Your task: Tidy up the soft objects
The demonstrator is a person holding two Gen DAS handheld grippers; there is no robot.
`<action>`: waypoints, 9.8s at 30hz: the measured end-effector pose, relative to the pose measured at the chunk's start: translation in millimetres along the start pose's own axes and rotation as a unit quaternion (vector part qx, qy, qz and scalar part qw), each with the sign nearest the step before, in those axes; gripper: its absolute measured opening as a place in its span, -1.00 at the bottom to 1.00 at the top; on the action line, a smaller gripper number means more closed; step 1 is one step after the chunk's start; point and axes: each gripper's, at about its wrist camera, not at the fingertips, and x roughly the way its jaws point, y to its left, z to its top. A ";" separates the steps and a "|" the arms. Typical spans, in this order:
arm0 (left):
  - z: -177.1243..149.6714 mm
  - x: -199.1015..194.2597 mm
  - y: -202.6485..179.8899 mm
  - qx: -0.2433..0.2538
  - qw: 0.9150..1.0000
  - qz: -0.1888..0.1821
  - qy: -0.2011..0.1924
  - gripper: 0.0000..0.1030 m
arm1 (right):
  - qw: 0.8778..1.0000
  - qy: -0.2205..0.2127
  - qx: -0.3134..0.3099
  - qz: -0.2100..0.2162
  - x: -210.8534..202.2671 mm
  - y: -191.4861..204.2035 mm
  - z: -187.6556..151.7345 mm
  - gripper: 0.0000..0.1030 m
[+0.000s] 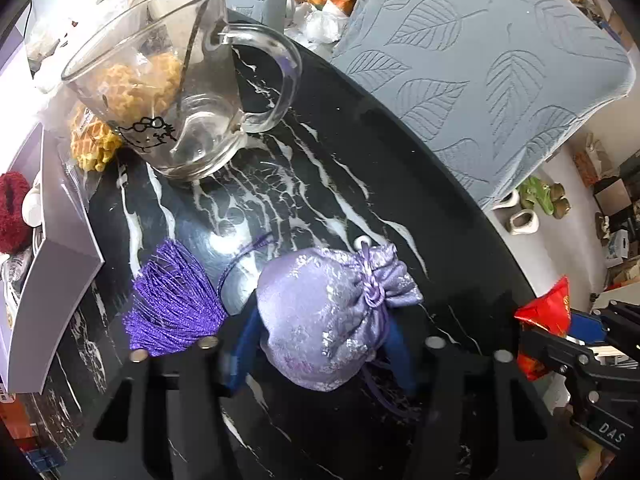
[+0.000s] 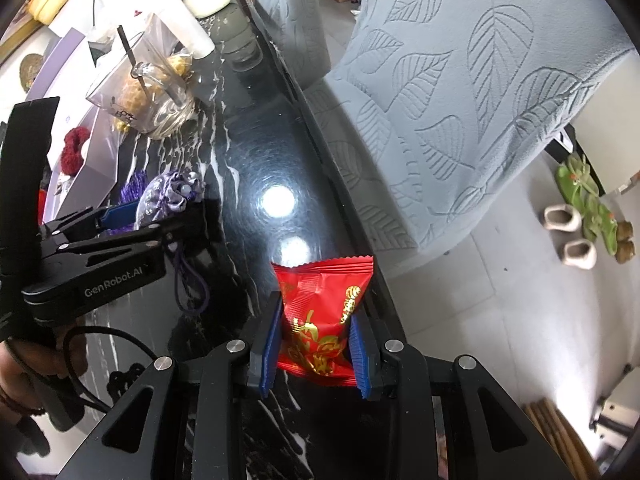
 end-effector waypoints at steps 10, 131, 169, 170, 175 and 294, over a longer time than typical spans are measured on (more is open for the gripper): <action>-6.2 -25.1 1.9 -0.012 1.000 -0.024 -0.009 -0.02 | 1.000 -0.021 -0.013 0.000 -18.5 2.2 -0.4 -0.42; -49.9 -262.9 271.6 -0.273 0.935 0.097 -0.203 -0.02 | 0.903 -0.089 -0.380 0.179 -86.8 349.9 108.0 -0.42; 2.8 -127.9 379.0 -0.297 0.946 0.048 -0.121 -0.02 | 0.937 -0.054 -0.324 0.119 55.1 398.9 191.6 -0.42; 2.3 -121.3 380.6 -0.302 0.945 0.045 -0.115 -0.02 | 0.939 -0.050 -0.320 0.118 60.1 398.2 192.1 -0.42; 0.7 -96.5 385.8 -0.315 0.944 0.037 -0.095 -0.02 | 0.942 -0.040 -0.315 0.108 75.6 396.3 192.5 -0.42; -122.4 -322.9 50.8 -0.332 0.899 0.202 -0.201 0.56 | 0.898 -0.205 -0.349 0.172 -217.3 172.5 0.7 0.28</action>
